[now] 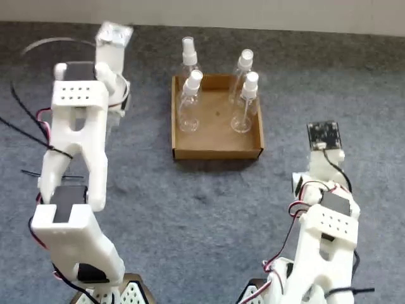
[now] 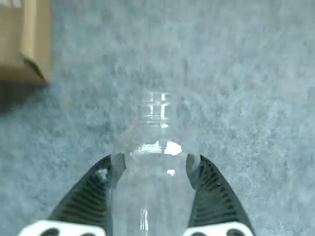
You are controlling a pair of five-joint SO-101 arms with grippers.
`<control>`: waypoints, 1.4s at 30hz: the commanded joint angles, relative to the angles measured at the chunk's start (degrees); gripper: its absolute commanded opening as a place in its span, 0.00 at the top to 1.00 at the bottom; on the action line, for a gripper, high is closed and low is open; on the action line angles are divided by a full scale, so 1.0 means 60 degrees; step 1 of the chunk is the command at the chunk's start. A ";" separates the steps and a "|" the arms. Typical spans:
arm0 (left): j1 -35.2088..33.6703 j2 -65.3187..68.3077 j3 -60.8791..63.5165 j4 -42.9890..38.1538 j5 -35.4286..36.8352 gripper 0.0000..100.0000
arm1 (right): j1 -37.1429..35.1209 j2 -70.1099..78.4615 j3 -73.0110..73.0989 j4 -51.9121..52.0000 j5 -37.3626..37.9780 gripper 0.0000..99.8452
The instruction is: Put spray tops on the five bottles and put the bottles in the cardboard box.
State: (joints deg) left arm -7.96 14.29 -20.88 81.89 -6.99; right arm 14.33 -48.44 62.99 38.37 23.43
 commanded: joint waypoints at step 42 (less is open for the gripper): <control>0.6029 -0.6586 -0.1810 -0.1641 0.2315 0.99 | -0.8125 -0.8095 0.2703 -0.2088 -0.3722 1.00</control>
State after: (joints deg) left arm 27.30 -24.66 -35.82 78.55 6.64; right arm -34.11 -91.60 77.58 26.95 1.36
